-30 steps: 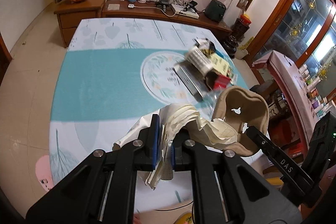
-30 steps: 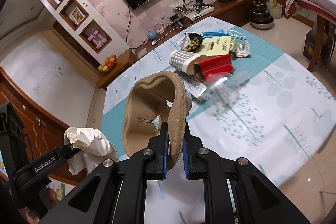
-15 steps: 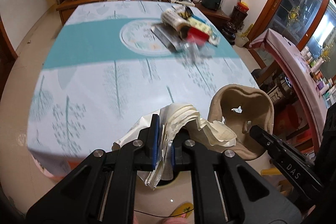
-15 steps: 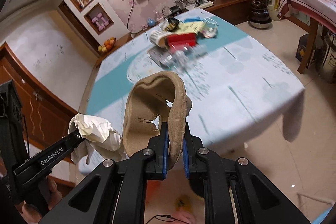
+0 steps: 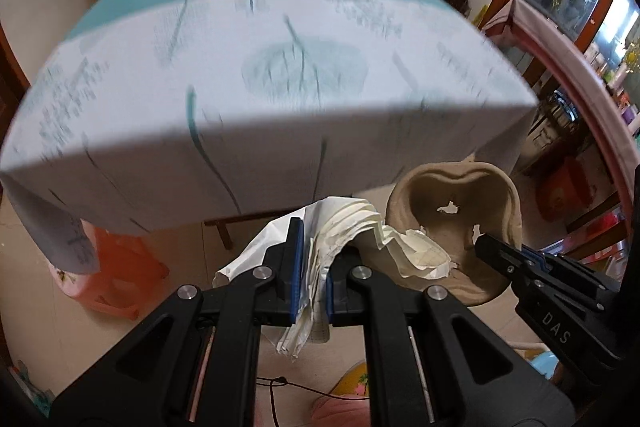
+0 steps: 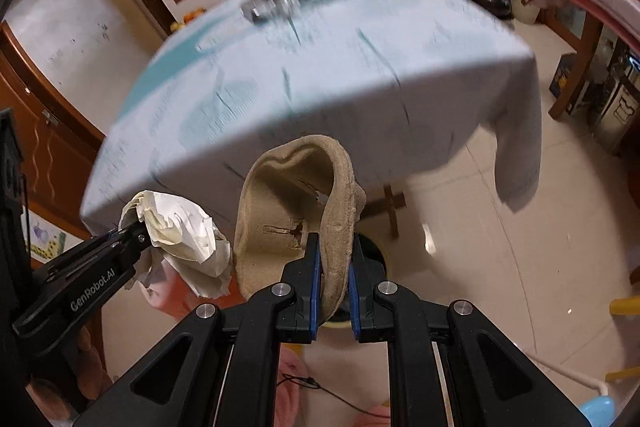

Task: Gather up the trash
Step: 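Carry the tissue and cup holder down to the trash bin and open both grippers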

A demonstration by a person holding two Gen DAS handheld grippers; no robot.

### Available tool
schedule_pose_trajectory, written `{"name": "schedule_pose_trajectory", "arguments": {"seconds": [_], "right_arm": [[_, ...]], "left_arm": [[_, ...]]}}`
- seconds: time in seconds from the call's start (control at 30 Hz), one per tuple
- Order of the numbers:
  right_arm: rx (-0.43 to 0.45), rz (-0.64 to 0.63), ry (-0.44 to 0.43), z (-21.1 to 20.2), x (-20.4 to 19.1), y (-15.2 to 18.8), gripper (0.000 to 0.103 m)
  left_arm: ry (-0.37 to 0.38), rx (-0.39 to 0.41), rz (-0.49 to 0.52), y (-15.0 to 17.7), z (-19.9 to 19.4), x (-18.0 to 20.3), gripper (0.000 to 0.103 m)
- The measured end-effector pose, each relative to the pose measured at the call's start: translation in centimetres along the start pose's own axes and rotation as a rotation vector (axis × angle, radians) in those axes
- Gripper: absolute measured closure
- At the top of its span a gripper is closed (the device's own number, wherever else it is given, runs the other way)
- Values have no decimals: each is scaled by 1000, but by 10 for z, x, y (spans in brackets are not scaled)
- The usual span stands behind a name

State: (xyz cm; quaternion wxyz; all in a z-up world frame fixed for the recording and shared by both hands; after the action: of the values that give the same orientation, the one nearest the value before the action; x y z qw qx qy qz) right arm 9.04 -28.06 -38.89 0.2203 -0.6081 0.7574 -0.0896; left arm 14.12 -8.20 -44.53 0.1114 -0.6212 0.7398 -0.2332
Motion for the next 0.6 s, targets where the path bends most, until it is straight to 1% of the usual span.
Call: {"name": "schedule_pose_trajectory", "arguments": {"seconds": [0.1,0.23,0.4,0.5,0.6], "right_arm": [[-25,-8,16,34,14,21,92],[-55,-17,29,84,27,38,92],[-94,-26,46,152,40,62,92],[-128,-31,50,194,49,79,92],[-161,-47,53,226,54,92,92]], "left_arm": [[-2,-9,-22,19,33,-2,97],[-18,-16,-34,44,83,-11,97],[-45,-18,-10,71,144,-22,97],[-58,-22,-10,81,177,-29,96],[-59,-25,-10,88,204,-34,96]]}}
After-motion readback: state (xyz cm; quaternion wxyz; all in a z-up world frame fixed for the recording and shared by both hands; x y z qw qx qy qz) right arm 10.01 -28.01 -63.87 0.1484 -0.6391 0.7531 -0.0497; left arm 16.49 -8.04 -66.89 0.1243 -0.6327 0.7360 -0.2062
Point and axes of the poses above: each gripper's, at about its wrist camera, not at the fingertips, and z roughly the way its jaws point, x to its right, y to its underside, the point moved 9 cm from there along z, roughly the way its jaws point, and after that the axes turned 1 degree about -z, right-handed, at the moved point
